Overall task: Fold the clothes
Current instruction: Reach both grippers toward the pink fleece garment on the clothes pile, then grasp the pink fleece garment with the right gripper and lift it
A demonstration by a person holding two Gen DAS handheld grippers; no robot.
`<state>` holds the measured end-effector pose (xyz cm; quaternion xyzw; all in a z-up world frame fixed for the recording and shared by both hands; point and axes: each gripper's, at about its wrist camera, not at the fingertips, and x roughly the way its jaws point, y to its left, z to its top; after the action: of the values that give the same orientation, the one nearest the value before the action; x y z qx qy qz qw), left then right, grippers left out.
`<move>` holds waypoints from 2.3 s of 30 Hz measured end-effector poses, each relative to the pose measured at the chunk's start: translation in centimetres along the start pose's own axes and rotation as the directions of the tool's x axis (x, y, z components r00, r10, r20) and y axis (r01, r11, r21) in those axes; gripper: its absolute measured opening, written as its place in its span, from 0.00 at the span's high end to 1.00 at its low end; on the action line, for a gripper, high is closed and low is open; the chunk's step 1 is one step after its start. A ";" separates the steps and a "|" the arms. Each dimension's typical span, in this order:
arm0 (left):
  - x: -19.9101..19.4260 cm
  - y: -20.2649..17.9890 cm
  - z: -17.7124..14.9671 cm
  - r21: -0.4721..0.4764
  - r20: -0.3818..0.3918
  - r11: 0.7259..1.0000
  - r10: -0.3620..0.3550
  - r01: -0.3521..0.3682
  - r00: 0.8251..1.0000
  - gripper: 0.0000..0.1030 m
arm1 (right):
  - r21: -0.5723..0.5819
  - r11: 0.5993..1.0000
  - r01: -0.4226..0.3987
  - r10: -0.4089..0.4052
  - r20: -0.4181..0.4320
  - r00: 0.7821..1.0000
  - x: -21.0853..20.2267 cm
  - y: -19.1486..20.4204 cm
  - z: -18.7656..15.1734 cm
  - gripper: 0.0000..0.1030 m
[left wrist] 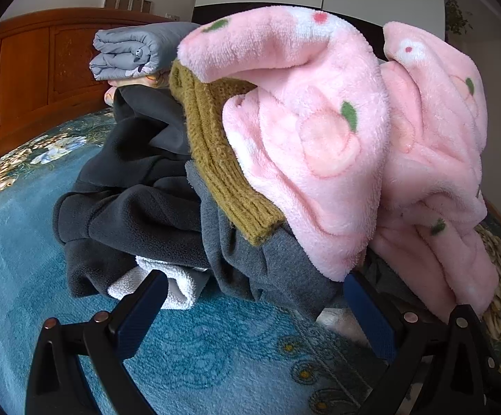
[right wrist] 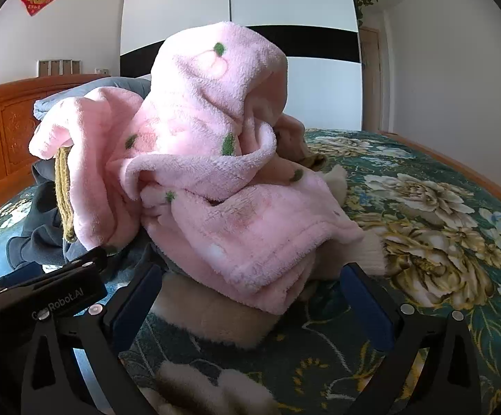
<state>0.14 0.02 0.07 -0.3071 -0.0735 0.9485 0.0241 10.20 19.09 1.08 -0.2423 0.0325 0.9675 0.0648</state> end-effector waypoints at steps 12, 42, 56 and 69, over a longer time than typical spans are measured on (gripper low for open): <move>-1.3 -0.3 -0.2 -0.010 0.053 1.000 -0.018 0.019 0.998 0.00 | 0.009 1.000 -0.009 0.008 0.055 0.998 0.0 0.2 -0.1 0.00; -2.7 0.1 -0.1 -0.034 0.125 0.992 -0.118 0.123 0.985 0.00 | -0.017 0.999 -0.031 0.032 0.061 0.998 -0.7 0.7 -0.3 0.00; -4.6 1.7 0.9 -0.053 0.218 0.982 -0.167 0.182 0.962 0.00 | -0.246 0.969 0.001 0.013 0.055 0.998 -1.9 5.4 -0.1 0.00; -4.8 9.5 2.4 -0.289 0.274 0.945 -0.070 0.152 0.959 0.00 | 0.071 0.987 -0.144 0.142 0.033 0.989 2.5 1.0 14.1 0.00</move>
<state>2.65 -10.12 3.30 -0.1751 -0.2397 0.9547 0.0202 1.36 19.67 12.33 -0.2233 0.0841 0.9711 0.0046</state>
